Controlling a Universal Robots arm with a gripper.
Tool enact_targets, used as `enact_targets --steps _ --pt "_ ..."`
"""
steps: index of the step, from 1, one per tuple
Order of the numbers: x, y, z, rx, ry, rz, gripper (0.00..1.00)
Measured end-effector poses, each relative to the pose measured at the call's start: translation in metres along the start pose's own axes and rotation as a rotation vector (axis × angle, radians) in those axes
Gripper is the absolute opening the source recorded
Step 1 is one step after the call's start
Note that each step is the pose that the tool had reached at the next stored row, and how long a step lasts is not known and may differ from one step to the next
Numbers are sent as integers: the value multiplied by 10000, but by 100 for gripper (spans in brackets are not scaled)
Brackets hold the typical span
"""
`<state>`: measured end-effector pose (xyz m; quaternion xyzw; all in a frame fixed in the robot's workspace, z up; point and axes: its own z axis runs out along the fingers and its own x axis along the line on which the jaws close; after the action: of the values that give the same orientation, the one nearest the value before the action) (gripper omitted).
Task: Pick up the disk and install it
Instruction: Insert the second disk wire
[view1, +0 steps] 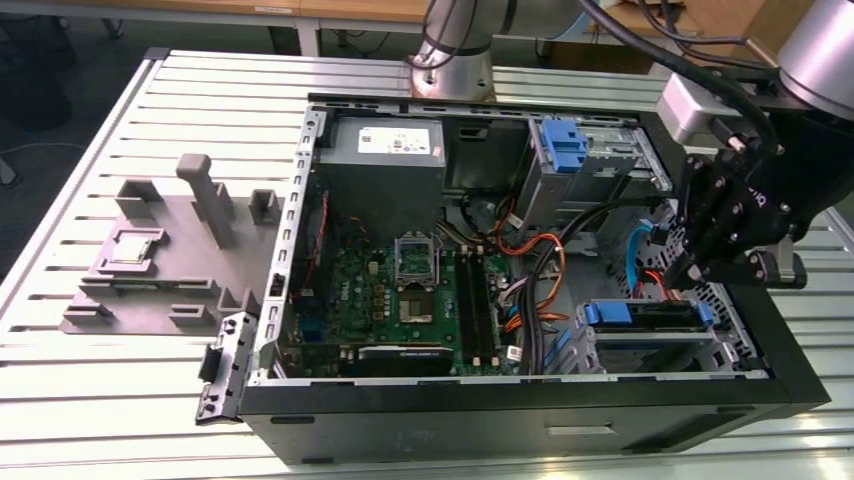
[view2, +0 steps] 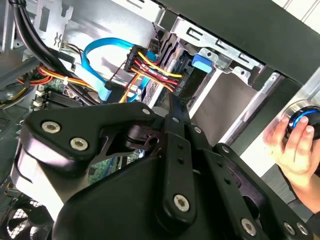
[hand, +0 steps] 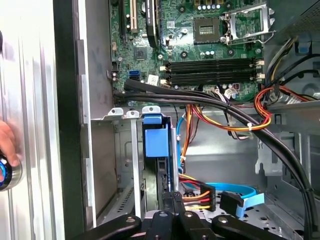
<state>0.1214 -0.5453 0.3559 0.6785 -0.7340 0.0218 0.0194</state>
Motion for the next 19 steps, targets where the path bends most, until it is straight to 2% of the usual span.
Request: enact_targets --steps 2,5,9,14,19 --pt "-1 0 -15 0 0 0 11" --pt "-1 23 -16 7 57 1 11" --pt "-1 43 -19 8 61 -1 11" --pt "2 45 -70 0 -37 1 11" --pt "-4 45 -144 -1 -58 1 11"
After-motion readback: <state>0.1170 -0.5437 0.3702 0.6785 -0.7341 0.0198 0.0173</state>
